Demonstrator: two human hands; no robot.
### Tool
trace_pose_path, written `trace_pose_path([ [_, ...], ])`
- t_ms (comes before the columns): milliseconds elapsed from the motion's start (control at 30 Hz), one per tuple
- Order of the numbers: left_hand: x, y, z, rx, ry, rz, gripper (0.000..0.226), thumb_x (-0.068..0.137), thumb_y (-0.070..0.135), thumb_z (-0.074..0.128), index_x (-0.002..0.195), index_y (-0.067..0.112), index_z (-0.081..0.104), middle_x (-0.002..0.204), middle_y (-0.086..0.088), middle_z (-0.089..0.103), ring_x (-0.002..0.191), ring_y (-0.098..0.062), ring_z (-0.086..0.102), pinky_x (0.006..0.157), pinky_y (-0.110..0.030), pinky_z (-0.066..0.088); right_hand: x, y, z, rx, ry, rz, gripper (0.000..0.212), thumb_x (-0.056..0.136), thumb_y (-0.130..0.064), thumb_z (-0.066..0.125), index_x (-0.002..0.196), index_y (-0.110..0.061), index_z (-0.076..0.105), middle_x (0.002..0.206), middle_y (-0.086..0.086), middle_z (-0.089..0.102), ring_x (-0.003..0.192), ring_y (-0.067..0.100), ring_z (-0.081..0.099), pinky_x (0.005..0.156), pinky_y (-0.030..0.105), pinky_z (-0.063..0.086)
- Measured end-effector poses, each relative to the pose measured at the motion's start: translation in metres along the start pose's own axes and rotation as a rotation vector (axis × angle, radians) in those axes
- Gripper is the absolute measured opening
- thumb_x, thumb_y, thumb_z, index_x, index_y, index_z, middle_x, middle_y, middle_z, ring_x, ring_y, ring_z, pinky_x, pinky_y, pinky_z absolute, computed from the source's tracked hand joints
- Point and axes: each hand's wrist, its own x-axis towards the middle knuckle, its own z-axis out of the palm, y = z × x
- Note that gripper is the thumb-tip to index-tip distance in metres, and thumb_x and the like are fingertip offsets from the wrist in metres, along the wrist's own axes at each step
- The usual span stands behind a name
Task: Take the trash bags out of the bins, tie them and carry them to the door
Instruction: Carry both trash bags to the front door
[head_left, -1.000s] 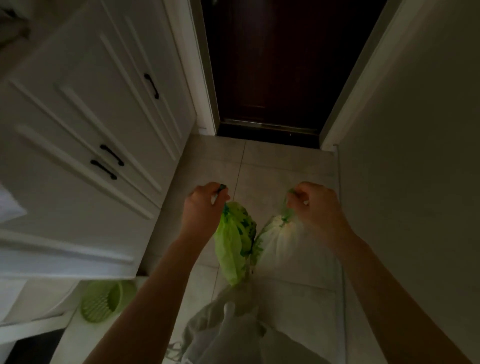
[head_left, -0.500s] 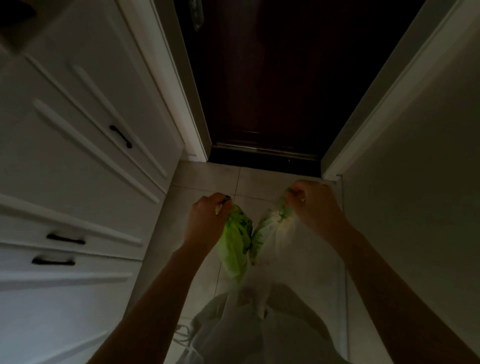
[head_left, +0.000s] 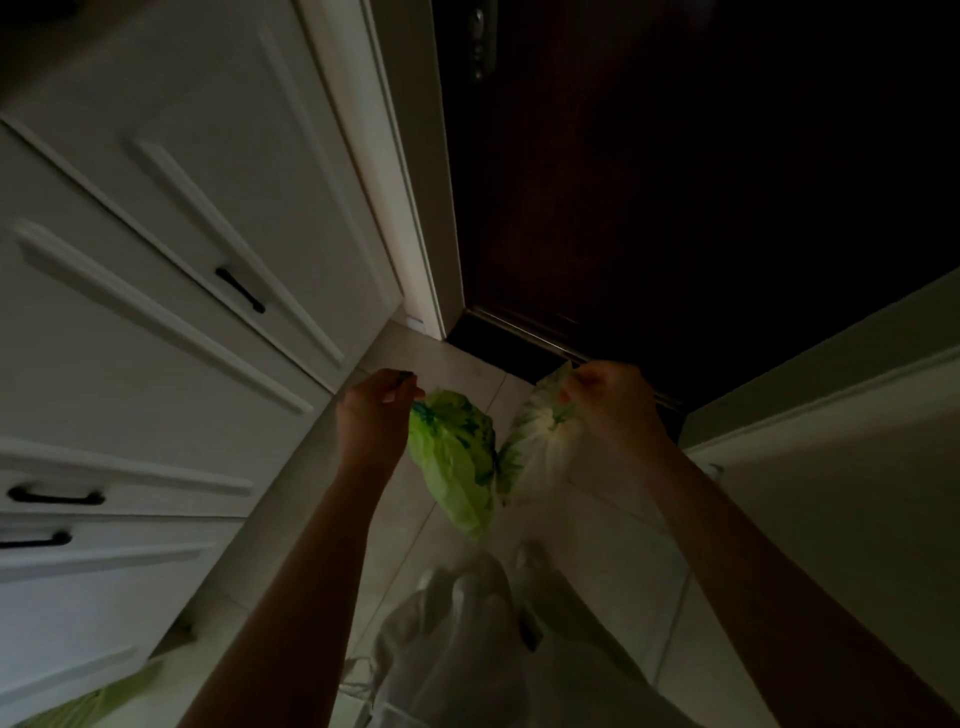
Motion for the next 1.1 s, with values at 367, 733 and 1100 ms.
trace_pose_path([
  [367, 0.124, -0.020, 0.074, -0.090, 0.042, -0.273, 0.017, 0.090, 0.012, 0.060, 0.087, 0.003, 0.074, 0.080, 0.001, 0.068, 0.063, 0.005, 0.054, 0.052, 0.000, 0.036, 0.170, -0.005, 0.011, 0.275, -0.095, 0.370, 0.020, 0.087, -0.011, 0.062, 0.067, -0.014, 0.064, 0.078, 0.006, 0.066, 0.089, 0.029, 0.064, 0.086, 0.045, 0.053],
  [733, 0.214, -0.088, 0.124, -0.093, 0.013, -0.520, 0.016, 0.083, 0.011, 0.068, 0.095, 0.004, 0.076, 0.094, -0.011, 0.075, 0.076, -0.013, 0.064, 0.060, -0.012, 0.041, 0.305, 0.016, 0.058, 0.421, -0.096, 0.670, 0.010, 0.088, -0.009, 0.060, 0.079, -0.010, 0.065, 0.110, 0.018, 0.065, 0.086, 0.018, 0.061, 0.067, 0.025, 0.052],
  [1100, 0.290, -0.159, 0.210, -0.205, 0.124, -0.686, 0.019, 0.084, 0.010, 0.068, 0.100, 0.000, 0.073, 0.090, -0.007, 0.072, 0.080, -0.012, 0.066, 0.062, -0.008, 0.044, 0.402, 0.072, 0.138, 0.455, -0.089, 0.715, 0.022, 0.096, -0.012, 0.051, 0.112, 0.001, 0.059, 0.117, 0.011, 0.061, 0.111, 0.021, 0.057, 0.086, 0.029, 0.047],
])
